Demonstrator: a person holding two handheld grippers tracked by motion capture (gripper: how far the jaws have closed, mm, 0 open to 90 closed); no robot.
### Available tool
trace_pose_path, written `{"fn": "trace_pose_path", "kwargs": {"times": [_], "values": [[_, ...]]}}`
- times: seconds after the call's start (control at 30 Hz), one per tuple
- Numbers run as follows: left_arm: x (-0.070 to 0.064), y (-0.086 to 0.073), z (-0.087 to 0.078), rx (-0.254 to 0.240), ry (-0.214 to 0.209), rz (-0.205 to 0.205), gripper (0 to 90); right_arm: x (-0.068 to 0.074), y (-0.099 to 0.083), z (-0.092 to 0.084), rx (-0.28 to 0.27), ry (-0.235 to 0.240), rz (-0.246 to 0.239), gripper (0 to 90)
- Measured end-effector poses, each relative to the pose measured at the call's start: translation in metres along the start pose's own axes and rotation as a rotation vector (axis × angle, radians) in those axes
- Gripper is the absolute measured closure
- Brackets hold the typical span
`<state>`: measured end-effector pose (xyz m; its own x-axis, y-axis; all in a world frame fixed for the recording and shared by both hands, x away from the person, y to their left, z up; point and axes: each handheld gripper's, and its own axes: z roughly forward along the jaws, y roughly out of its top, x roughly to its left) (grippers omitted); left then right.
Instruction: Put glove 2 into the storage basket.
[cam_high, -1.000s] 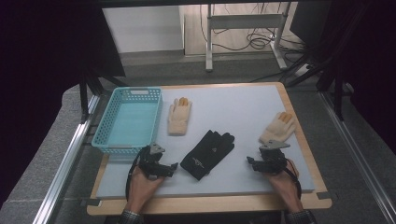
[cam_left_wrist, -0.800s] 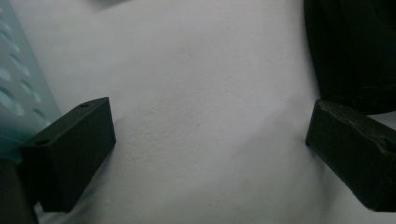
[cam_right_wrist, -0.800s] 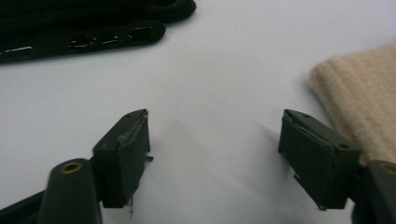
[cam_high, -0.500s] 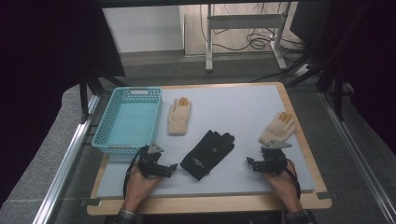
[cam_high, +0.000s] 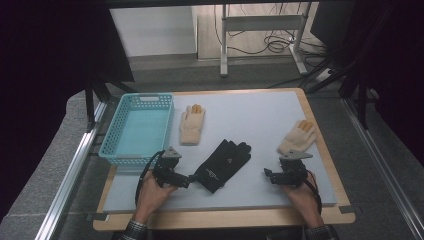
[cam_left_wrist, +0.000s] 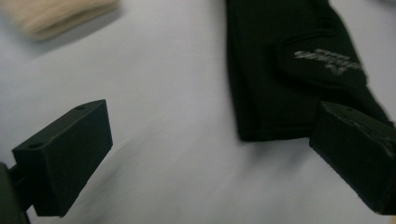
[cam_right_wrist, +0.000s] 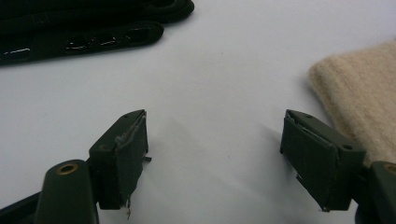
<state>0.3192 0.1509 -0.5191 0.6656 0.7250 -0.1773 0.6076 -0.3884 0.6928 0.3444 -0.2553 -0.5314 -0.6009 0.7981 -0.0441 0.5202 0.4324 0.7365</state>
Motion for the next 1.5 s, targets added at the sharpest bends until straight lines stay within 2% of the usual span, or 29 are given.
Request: {"fn": "trace_pose_path", "kwargs": {"times": [0.13, 0.33, 0.57, 0.63, 0.7, 0.77, 0.87, 0.93, 0.97, 1.13, 1.2, 1.3, 1.4, 1.5], "values": [[-0.01, 0.013, 0.005, -0.006, -0.01, 0.025, 0.0, 0.0, 0.0, 0.0, 0.0, 0.001, 0.0, 22.8], [-0.024, 0.031, 0.016, 0.012, -0.013, 0.069, 0.0, 0.0, 0.0, 0.0, 0.0, 0.003, 0.001, 22.5], [-0.044, 0.053, 0.044, 0.063, 0.004, 0.156, 0.0, 0.0, 0.0, 0.0, 0.0, 0.004, 0.001, 22.3], [-0.048, 0.058, 0.053, 0.075, 0.009, 0.165, 0.0, 0.0, 0.0, 0.0, 0.0, 0.004, 0.001, 22.2], [-0.051, 0.062, 0.064, 0.107, 0.033, 0.177, 0.0, 0.0, 0.0, 0.0, 0.0, 0.005, 0.001, 22.1], [-0.051, 0.065, 0.073, 0.127, 0.041, 0.177, 0.0, 0.0, 0.0, 0.0, 0.0, 0.006, 0.001, 22.0], [-0.052, 0.066, 0.086, 0.173, 0.024, 0.175, 0.0, -0.001, 0.0, 0.0, 0.0, 0.008, 0.001, 21.8], [-0.057, 0.064, 0.092, 0.195, 0.018, 0.19, 0.0, -0.001, 0.0, 0.0, -0.002, 0.009, -0.001, 21.7], [-0.061, 0.063, 0.094, 0.2, 0.046, 0.21, 0.0, -0.001, 0.0, 0.0, -0.001, 0.009, -0.001, 21.6], [-0.061, 0.062, 0.092, 0.205, 0.037, 0.199, 0.0, -0.001, 0.0, 0.0, -0.001, 0.009, -0.001, 21.6], [-0.057, 0.064, 0.089, 0.2, 0.045, 0.177, 7.4, -0.001, 0.0, 0.0, -0.001, 0.008, -0.002, 21.6], [-0.046, 0.066, 0.081, 0.185, 0.058, 0.135, 30.3, 0.0, 0.0, 0.0, 0.002, 0.008, 0.002, 21.6], [-0.041, 0.066, 0.078, 0.174, 0.073, 0.126, 49.1, 0.0, 0.0, 0.0, 0.002, 0.008, 0.002, 21.6], [-0.041, 0.068, 0.076, 0.171, 0.083, 0.126, 59.7, 0.0, 0.0, 0.0, 0.003, 0.008, 0.002, 21.6]]}}
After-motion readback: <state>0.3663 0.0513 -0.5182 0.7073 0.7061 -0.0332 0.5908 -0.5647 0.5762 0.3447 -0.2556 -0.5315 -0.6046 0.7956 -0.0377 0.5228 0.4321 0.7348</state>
